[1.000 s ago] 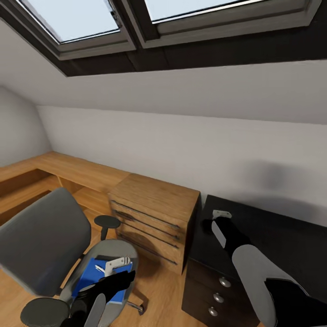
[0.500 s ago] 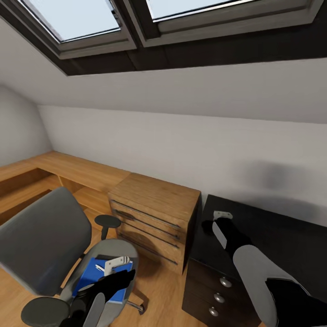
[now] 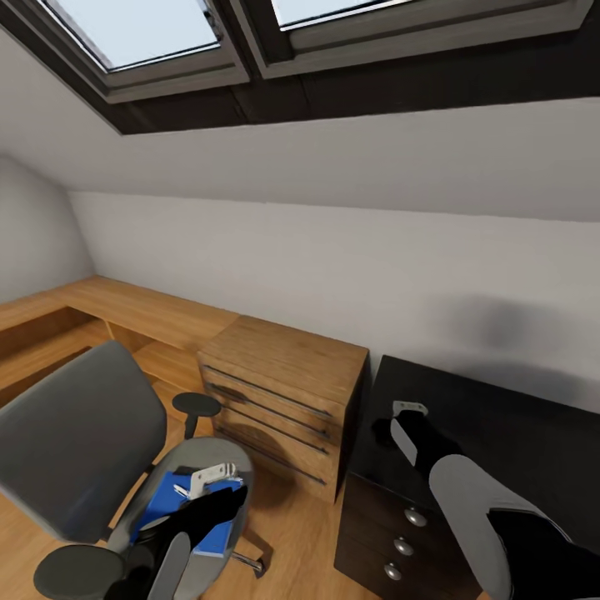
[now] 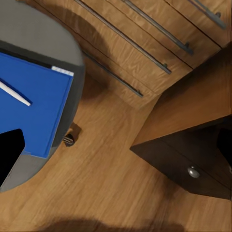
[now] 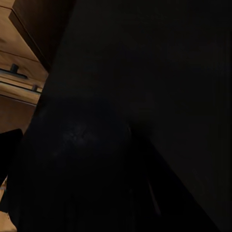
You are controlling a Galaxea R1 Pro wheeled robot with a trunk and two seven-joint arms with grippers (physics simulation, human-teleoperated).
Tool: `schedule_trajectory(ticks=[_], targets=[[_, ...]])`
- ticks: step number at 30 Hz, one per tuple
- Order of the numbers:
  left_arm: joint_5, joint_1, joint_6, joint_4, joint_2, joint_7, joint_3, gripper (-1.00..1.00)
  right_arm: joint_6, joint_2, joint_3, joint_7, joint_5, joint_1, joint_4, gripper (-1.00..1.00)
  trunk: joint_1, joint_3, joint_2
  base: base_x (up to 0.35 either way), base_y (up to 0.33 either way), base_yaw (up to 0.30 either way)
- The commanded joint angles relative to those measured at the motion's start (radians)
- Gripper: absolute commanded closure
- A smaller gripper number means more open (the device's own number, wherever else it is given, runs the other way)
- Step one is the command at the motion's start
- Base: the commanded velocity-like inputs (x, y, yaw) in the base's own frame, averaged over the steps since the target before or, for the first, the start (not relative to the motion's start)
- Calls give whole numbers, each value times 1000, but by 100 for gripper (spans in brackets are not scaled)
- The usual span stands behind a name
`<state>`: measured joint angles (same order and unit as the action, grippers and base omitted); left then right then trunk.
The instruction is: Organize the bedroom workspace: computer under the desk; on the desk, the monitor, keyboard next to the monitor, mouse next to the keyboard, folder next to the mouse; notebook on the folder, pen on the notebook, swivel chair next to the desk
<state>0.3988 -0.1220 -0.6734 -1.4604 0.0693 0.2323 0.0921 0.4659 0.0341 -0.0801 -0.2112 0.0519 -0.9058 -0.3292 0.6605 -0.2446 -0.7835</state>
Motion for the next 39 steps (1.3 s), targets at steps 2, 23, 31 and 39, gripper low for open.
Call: schedule_trajectory(ticks=[2,23,31,39], targets=[[12,-1,-4,-23,0,9,-2,-100,1,-1,-6,-8,10,-1,1,100,8,-8,-15,0,0,0],[89,-1,-9,-63,-2,9,-10,-100,0,-13,-6,-8,9,-1,2,100,88,-74,-162,0,0,0],[89,-1,-9,-63,-2,9,-10,-100,0,-20,-6,-7,9,-1,-2,100,119,-99,-218,0,0,0],[89,-1,-9,-62,-2,10,-9,-100,0,-22,-6,-5,10,-1,-3,100,150,-124,-274,0,0,0]])
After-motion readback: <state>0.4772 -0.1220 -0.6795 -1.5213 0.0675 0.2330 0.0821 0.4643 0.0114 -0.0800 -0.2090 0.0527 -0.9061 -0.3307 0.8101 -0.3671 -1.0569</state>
